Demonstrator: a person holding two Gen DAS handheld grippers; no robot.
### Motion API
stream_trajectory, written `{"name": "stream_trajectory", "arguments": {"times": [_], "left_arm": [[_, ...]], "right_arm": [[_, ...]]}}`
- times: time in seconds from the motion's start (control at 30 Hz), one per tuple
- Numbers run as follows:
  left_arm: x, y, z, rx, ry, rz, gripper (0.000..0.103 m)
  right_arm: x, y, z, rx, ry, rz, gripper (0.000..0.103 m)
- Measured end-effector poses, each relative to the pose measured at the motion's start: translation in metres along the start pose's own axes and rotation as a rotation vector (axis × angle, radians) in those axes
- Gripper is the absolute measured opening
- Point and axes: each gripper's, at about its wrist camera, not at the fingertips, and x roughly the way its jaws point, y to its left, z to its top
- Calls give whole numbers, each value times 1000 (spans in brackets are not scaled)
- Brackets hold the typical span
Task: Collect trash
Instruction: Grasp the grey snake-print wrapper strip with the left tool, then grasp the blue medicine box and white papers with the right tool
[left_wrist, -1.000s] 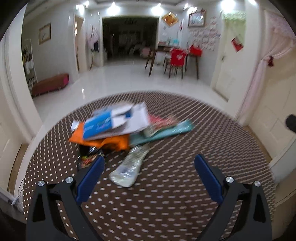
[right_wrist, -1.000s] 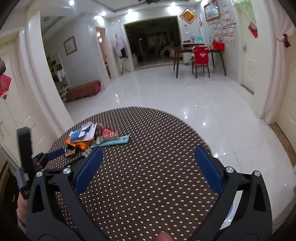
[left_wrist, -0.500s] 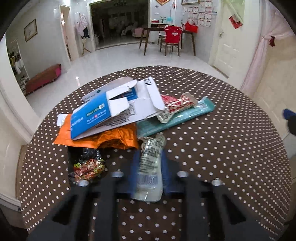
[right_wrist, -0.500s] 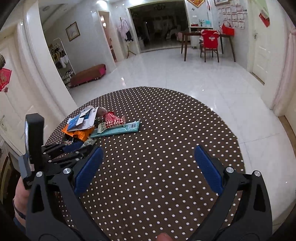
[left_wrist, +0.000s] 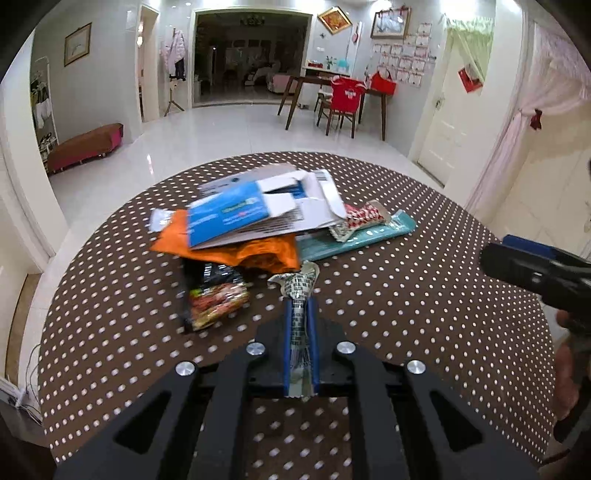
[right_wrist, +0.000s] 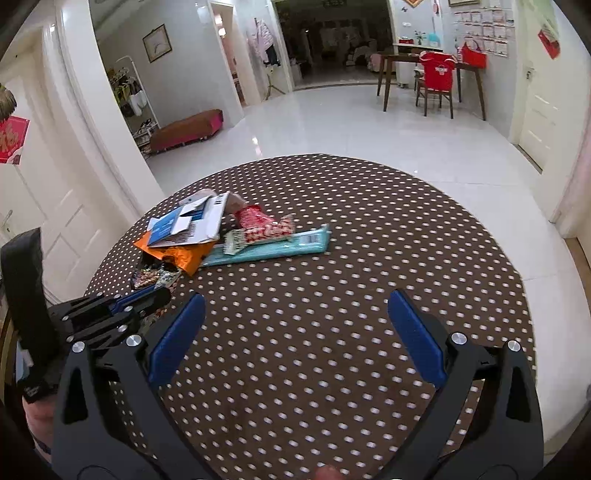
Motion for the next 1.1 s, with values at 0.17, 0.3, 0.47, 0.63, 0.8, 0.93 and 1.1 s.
{"name": "stream_trajectory", "arguments": {"times": [0.17, 0.3, 0.47, 0.63, 0.8, 0.93, 1.1], "left_arm": [[-32, 28, -3, -61, -54, 19, 8], [-49, 53, -9, -104, -82, 57, 8], [-59, 76, -13, -155, -93, 75, 8], [-64, 88, -13, -192, -106, 83, 8], [-65, 86, -15, -219, -115, 75, 8], [-69, 85, -19, -222, -115, 67, 8], [-71, 81, -19, -219, -121, 60, 8]], "right_arm": [[23, 26, 12, -36, 14, 26, 97], [49, 54, 26, -101, 39, 52, 97], [77, 94, 46, -203, 56, 96, 97], [93, 128, 61, -272, 64, 143, 97], [120, 155, 59, -368, 90, 35, 97], [135, 163, 53, -424, 116, -45, 97], [128, 151, 43, -429, 136, -21, 77]]}}
